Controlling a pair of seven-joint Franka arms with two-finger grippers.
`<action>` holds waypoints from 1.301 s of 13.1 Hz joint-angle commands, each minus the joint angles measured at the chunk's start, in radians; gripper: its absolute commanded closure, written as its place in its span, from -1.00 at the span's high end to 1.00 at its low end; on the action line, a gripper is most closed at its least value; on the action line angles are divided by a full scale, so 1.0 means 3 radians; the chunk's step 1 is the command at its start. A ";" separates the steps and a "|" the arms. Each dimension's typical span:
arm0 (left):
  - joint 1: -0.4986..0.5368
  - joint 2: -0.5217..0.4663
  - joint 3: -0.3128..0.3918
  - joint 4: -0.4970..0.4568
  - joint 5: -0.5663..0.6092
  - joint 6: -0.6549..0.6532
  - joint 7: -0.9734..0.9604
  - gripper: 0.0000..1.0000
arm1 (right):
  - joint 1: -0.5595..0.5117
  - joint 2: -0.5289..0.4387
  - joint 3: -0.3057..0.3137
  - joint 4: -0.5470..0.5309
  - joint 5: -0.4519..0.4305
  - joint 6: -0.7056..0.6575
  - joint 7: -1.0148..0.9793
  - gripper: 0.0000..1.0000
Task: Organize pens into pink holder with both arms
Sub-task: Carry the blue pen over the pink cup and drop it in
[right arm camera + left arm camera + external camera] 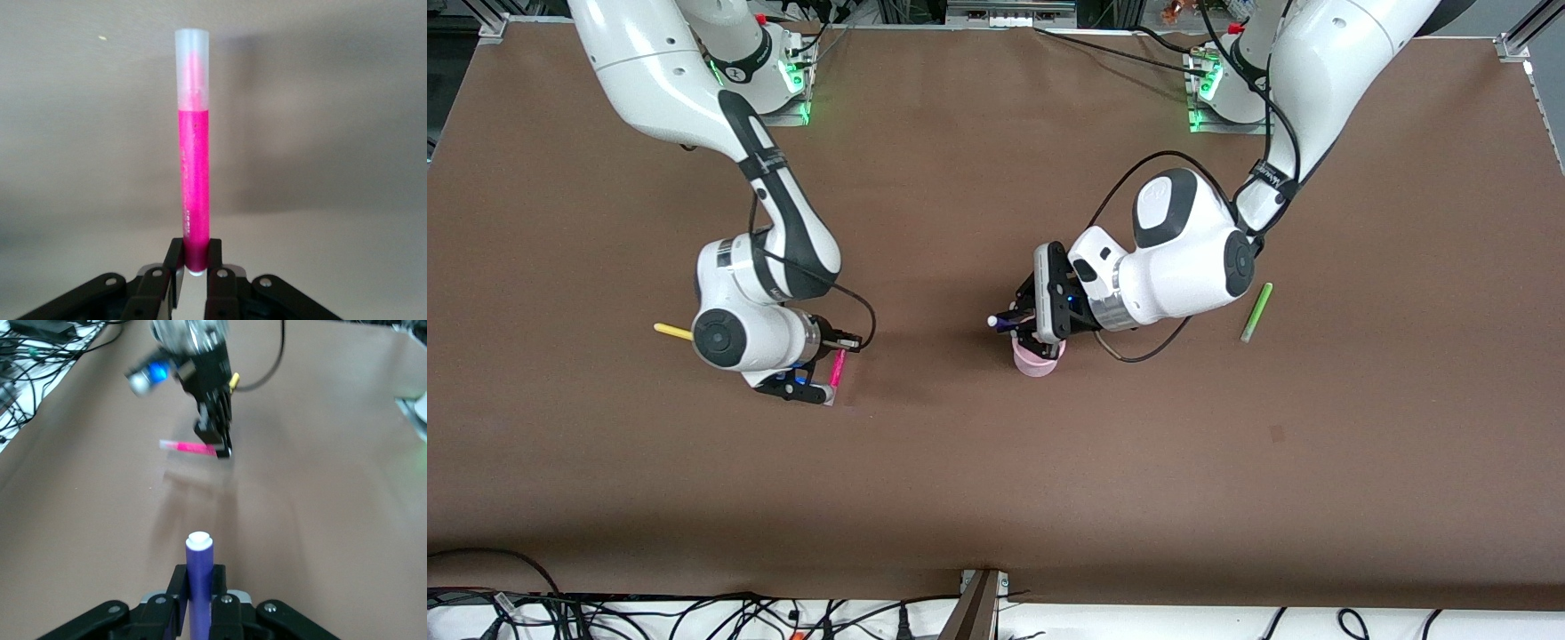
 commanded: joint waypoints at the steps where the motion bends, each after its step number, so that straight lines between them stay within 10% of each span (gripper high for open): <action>1: 0.0029 0.0137 0.0002 -0.0034 0.0079 0.0090 0.0329 -1.00 | -0.0081 -0.0003 0.0005 0.0154 0.0156 -0.0252 -0.0031 -0.86; 5: 0.0029 0.0157 0.0023 -0.0111 0.0273 0.0115 0.0391 -0.97 | -0.0219 -0.0008 0.0005 0.0369 0.0519 -0.0738 -0.0005 -0.85; 6: 0.0034 0.0152 0.0018 -0.0117 0.0273 0.0110 0.0386 0.98 | -0.0219 -0.0013 0.0000 0.0374 0.0565 -0.0805 0.0000 -0.85; 17: 0.0259 -0.0323 0.0125 -0.0066 0.0319 -0.1084 -0.1243 1.00 | -0.0051 -0.0177 0.0061 0.0589 0.1337 -0.1077 0.1527 -0.84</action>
